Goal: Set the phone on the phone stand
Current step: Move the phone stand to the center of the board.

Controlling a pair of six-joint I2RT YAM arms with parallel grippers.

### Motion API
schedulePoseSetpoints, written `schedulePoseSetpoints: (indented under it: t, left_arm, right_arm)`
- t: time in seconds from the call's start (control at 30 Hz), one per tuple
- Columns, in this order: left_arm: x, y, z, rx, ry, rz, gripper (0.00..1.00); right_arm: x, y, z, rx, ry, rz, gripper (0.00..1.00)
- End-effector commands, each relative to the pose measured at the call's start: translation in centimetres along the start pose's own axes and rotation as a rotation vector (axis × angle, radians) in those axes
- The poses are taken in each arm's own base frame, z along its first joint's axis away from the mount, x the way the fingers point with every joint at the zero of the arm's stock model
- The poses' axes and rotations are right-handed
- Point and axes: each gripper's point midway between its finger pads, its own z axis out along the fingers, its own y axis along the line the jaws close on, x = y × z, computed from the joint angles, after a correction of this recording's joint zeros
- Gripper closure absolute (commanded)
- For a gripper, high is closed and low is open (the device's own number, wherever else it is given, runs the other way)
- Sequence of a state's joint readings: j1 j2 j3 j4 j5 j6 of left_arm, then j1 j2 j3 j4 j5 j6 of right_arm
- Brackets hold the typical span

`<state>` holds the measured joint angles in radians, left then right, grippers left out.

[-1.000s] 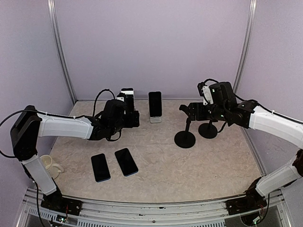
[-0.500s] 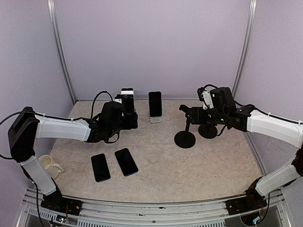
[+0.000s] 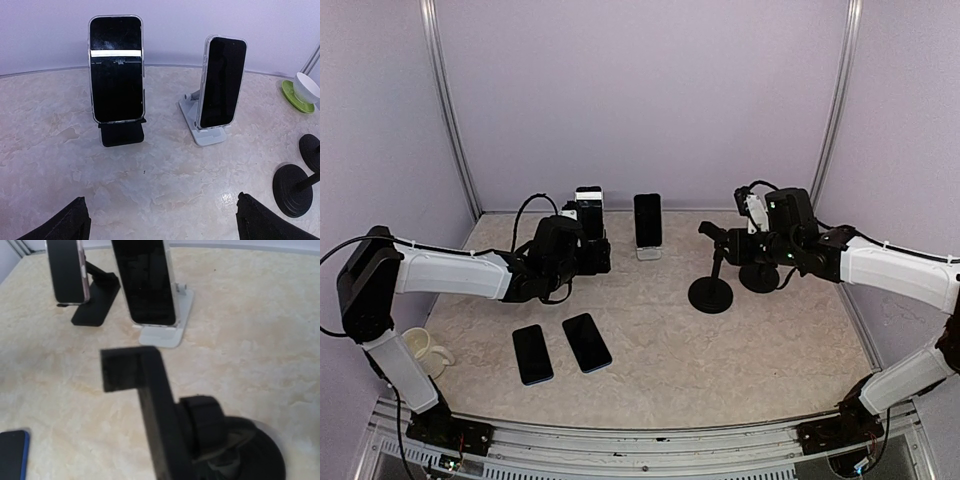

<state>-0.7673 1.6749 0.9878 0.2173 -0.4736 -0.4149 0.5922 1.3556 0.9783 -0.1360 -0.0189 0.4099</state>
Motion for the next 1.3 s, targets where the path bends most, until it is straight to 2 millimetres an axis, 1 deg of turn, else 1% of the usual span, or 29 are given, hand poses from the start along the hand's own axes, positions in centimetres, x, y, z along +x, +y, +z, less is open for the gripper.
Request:
schedulePoseSetpoints:
  t: [0.0, 0.27, 0.33, 0.4, 0.6, 0.7, 0.9, 1.0, 1.13, 1.27]
  left_arm:
    - [-0.7, -0.4, -0.6, 0.023, -0.023, -0.019, 0.01]
    - [-0.6, -0.5, -0.6, 0.029, -0.018, -0.023, 0.01]
    - [-0.6, -0.6, -0.6, 0.031, -0.018, -0.023, 0.01]
    - [-0.7, -0.6, -0.7, 0.033, -0.020, -0.026, 0.01]
    - [-0.7, -0.4, -0.9, 0.032, -0.022, -0.030, 0.01]
    - [-0.6, -0.4, -1.0, 0.034, -0.020, -0.032, 0.01]
    - [-0.7, -0.2, -1.3, 0.033, -0.025, -0.038, 0.01]
    - [-0.6, 0.0, -1.6, 0.035, -0.025, -0.043, 0.01]
    - [-0.6, 0.3, -2.1, 0.034, -0.028, -0.048, 0.01]
    - [-0.4, 0.6, -2.6, 0.032, -0.028, -0.053, 0.01]
  right_arm:
    - [-0.5, 0.1, -0.1, -0.020, -0.029, -0.019, 0.70]
    - [-1.1, 0.6, -0.5, -0.046, -0.051, -0.065, 0.91]
    - [-1.5, 1.0, -0.7, -0.060, -0.059, -0.085, 0.93]
    - [-1.9, 1.5, -0.9, -0.083, -0.065, -0.107, 0.93]
    - [-3.8, 3.9, -1.8, -0.191, -0.111, -0.201, 0.96]
    - [-4.5, 5.2, -1.7, -0.248, -0.118, -0.252, 0.98]
    - [-5.9, 7.7, -0.9, -0.360, -0.108, -0.337, 0.99]
    - [-6.1, 8.8, -0.5, -0.424, -0.097, -0.380, 0.99]
    - [-5.6, 10.4, 0.5, -0.526, -0.060, -0.439, 0.99]
    - [-4.8, 11.5, 1.6, -0.618, -0.005, -0.493, 1.00]
